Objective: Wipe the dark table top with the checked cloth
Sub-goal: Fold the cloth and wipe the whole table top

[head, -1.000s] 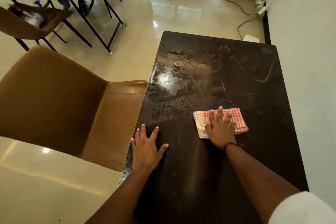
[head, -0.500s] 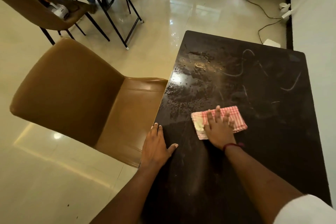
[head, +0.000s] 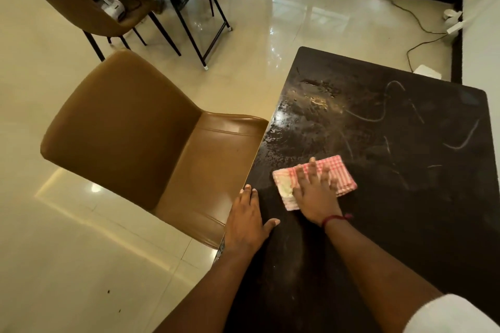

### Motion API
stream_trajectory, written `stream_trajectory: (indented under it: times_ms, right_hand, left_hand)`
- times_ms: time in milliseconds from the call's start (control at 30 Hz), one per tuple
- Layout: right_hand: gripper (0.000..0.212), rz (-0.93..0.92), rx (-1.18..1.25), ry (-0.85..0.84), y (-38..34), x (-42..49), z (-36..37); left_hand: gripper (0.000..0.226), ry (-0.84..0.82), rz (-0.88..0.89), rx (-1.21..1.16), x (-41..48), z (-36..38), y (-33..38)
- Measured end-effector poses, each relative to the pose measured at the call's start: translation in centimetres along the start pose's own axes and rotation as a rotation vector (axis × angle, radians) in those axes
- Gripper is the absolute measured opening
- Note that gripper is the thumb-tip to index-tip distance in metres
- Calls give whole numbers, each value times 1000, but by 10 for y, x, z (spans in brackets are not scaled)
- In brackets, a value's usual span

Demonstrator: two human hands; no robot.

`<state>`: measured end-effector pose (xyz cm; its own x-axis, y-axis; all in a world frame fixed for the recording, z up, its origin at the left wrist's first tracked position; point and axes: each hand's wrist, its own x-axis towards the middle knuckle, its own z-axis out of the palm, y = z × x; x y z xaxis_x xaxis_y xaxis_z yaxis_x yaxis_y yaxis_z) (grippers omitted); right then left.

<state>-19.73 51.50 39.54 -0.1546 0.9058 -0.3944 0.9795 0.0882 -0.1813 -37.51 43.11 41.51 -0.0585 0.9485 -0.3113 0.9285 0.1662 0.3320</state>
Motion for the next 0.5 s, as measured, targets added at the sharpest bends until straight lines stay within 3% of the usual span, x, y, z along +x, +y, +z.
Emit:
stream_trajectory:
  times_ms: [67,133,167,267,333,500]
  right_hand:
    - [67,-210,-89,-51,3,-13,2]
    - [72,-294,-115,-80,22,-11,-4]
    - [70,-246,-107,-72,29,-4,-6]
    - [59,139,57,19,16,18,-14]
    - [59,194,58,59,-20,23,-8]
    - [68,-343,-137,-59,-45,11,3]
  left_hand:
    - [93,-11,16,-8,-2,0,-2]
    - [88,-40,38,-32,-2,-1,-6]
    - [86,-57,47,-44,-2,-3,-8]
    - [83,-125,86,-45,-3,-6,-11]
    - [81,-154,103,-61,-6,-6,-13]
    - [69,3,127,-249,-20,-9,-19]
